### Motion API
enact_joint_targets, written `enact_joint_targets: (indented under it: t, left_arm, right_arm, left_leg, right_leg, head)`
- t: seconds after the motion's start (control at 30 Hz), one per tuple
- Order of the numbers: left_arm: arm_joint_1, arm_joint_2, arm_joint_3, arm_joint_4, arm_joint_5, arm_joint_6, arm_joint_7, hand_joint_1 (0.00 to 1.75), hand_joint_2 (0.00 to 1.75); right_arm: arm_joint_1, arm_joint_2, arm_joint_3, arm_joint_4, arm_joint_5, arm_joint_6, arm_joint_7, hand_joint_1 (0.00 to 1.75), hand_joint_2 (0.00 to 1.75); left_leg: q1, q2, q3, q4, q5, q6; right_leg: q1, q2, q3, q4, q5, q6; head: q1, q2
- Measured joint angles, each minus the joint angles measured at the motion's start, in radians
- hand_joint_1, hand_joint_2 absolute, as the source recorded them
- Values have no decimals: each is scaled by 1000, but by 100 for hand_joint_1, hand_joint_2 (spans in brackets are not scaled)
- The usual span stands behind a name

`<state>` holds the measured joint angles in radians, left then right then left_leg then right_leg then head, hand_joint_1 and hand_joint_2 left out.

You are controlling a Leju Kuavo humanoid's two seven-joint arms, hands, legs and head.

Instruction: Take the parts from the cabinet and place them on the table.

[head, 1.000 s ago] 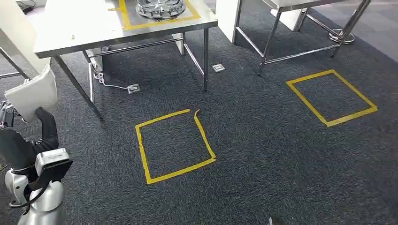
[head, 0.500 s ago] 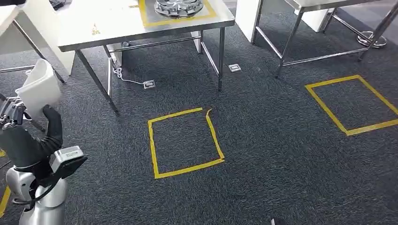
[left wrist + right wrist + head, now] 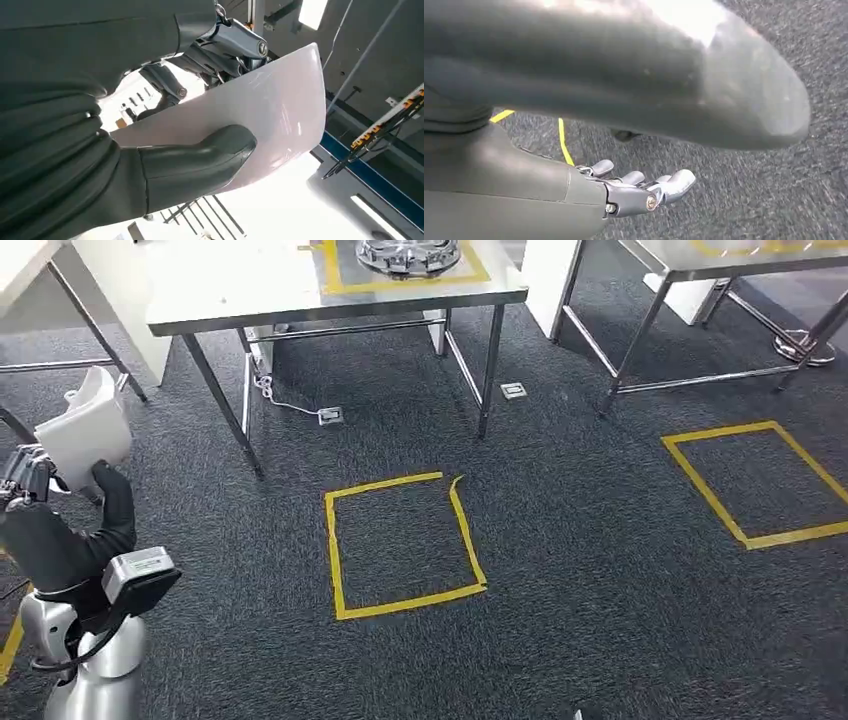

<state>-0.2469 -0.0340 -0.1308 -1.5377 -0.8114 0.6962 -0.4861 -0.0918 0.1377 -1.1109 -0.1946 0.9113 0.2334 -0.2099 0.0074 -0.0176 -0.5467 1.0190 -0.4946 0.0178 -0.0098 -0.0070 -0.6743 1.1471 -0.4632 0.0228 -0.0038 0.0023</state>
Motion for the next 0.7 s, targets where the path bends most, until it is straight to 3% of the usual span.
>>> enact_joint_targets:
  t: [0.03,0.07,0.17,0.23,0.27,0.37,0.4,0.43,0.47,0.53,0.57,0.6,0.7]
  left_arm:
    - [-1,0,-1,0,0,0,6,175,175]
    - [-5,0,-2,3,-1,0,11,175,175]
    - [-11,0,-7,10,0,0,21,175,175]
    - [-14,2,-7,11,6,0,26,175,175]
    - [-18,3,-8,12,11,0,26,175,175]
    - [-17,9,-9,19,13,1,26,175,175]
    - [-16,9,-11,22,13,1,29,175,175]
    - [-16,10,-15,24,13,1,29,175,175]
    - [-17,10,-16,24,13,1,29,175,175]
    - [-19,10,-18,24,14,1,30,175,175]
    - [-20,11,-20,26,14,1,32,175,175]
    - [-22,11,-23,24,14,1,32,175,175]
    - [-22,13,-24,24,17,1,36,175,175]
  right_arm:
    - [0,0,0,0,0,6,18,0,0]
    - [0,0,-2,0,0,15,43,0,0]
    - [1,0,-3,0,0,33,78,0,0]
    - [1,4,-6,0,-3,33,84,0,0]
    - [1,4,-8,0,-5,33,88,0,0]
    - [1,4,-9,0,-6,35,98,0,0]
    - [2,4,-10,0,-6,35,98,0,0]
    - [3,5,-11,0,-7,35,98,0,0]
    - [4,7,-13,0,-8,35,99,0,0]
    - [3,10,-16,0,-9,35,99,0,0]
    - [3,10,-18,0,-9,36,100,0,0]
    - [1,10,-19,0,-10,39,103,0,0]
    - [1,10,-26,0,-19,65,121,0,0]
  left_leg:
    - [0,0,5,0,-5,-4]
    - [-6,-1,3,3,-11,-10]
    - [-3,-4,7,-5,-19,-27]
    - [-1,-1,13,4,-27,-40]
    - [-3,4,-4,47,-48,-45]
    - [2,7,-141,281,-137,-56]
    - [3,8,-171,318,-134,-58]
    - [4,9,-176,305,-105,-58]
    - [5,11,-156,245,-53,-57]
    - [6,19,-84,65,58,-54]
    - [2,25,-64,22,55,-52]
    - [1,21,-56,10,48,-38]
    - [-4,15,-59,11,42,-17]
  right_leg:
    - [0,3,40,-89,42,-5]
    - [4,9,52,-117,24,-13]
    - [10,7,52,-121,16,-28]
    - [0,5,68,-133,18,-41]
    - [0,4,75,-134,13,-50]
    - [0,4,89,-133,-1,-57]
    - [0,4,94,-133,-6,-56]
    - [0,4,103,-133,-12,-54]
    - [-1,4,113,-133,-19,-52]
    - [-2,5,135,-132,-35,-44]
    - [4,5,139,-130,-43,-36]
    - [5,7,137,-127,-49,-29]
    - [3,1,144,-136,-53,-11]
  head:
    - [0,0]
    - [-1,0]
    - [0,0]
    - [0,0]
    - [-8,0]
    - [-9,0]
    - [-8,0]
    - [-8,0]
    - [-8,0]
    - [-9,0]
    - [-8,0]
    - [-11,0]
    - [-6,0]
